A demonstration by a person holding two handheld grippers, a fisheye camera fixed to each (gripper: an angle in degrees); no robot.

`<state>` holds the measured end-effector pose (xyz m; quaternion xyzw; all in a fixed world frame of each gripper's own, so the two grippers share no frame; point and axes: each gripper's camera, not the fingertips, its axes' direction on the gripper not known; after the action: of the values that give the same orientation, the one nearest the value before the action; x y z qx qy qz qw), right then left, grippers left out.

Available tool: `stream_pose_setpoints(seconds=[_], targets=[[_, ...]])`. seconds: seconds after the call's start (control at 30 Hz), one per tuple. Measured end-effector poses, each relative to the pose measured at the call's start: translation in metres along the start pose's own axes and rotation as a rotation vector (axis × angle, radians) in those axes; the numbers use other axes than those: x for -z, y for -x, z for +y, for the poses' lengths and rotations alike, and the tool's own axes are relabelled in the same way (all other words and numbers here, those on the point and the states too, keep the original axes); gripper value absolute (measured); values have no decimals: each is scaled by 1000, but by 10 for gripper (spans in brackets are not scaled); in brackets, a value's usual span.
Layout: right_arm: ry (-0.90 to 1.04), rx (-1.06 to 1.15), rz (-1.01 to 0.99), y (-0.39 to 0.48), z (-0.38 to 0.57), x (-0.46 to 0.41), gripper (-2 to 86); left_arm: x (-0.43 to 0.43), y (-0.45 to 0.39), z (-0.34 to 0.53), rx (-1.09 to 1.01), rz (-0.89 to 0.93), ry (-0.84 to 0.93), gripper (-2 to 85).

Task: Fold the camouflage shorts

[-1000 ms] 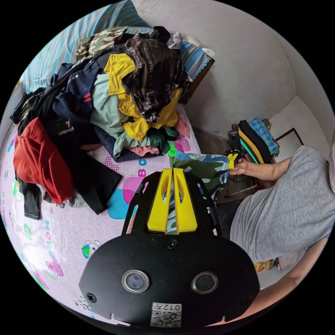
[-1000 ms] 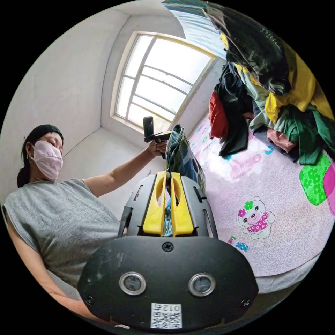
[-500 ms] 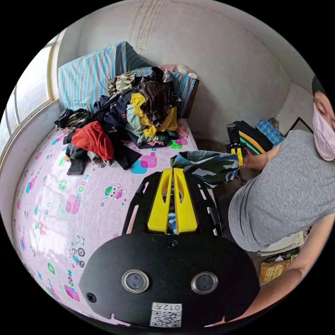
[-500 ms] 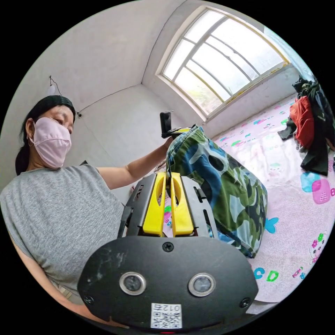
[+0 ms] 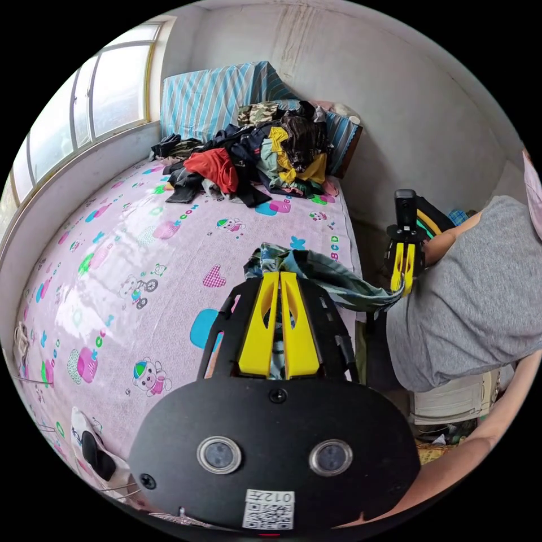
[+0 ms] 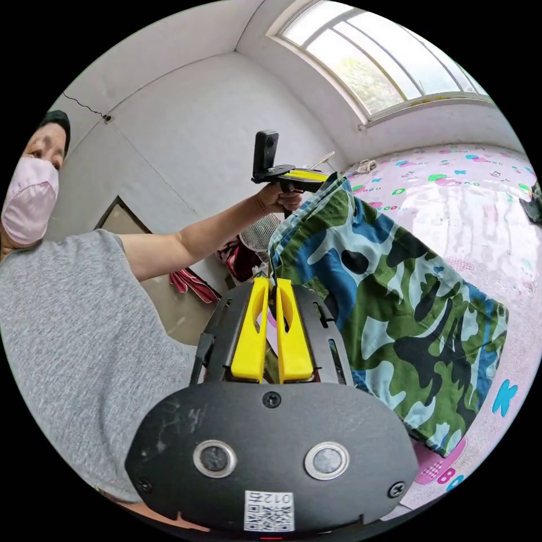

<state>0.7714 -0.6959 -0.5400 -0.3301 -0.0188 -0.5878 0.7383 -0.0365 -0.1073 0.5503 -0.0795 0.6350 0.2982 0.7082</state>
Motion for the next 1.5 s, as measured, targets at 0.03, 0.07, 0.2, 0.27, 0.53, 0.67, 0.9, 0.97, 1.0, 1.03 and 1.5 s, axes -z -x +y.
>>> stream_pose_setpoints(seconds=[0.03, 0.07, 0.2, 0.27, 0.53, 0.67, 0.9, 0.97, 1.0, 1.03, 1.5], targets=[[48, -7, 5, -11, 7, -20, 2, 2, 2, 7, 9, 2, 4, 0], [92, -15, 15, -22, 15, -39, 2, 4, 7, 20, 31, 3, 13, 0], [219, -45, 42, -59, 38, -90, 2, 4, 27, 64, 119, 14, 35, -1], [299, -68, 64, -85, 54, -120, 3, 2, 36, 79, 157, 29, 36, -1], [501, -113, 146, -160, 85, -167, 14, -19, 74, 130, 354, 56, 91, 0], [632, -90, 134, -188, 91, -170, 46, -2, 90, 164, 545, 7, 50, 2], [648, -130, 56, -226, 89, -66, 65, 46, 35, 179, 651, -83, -48, 6], [547, -236, 122, -259, 90, 32, 66, 43, 8, 171, 642, -74, -45, 6], [509, -277, 146, -269, 92, 62, 67, 39, -10, 165, 650, -73, -46, 6], [418, -371, 201, -291, 99, 127, 67, 37, -19, 162, 657, -74, -48, 6], [-500, -1404, -76, -413, 317, 518, 104, -40, -112, 116, 880, -156, 136, 5]])
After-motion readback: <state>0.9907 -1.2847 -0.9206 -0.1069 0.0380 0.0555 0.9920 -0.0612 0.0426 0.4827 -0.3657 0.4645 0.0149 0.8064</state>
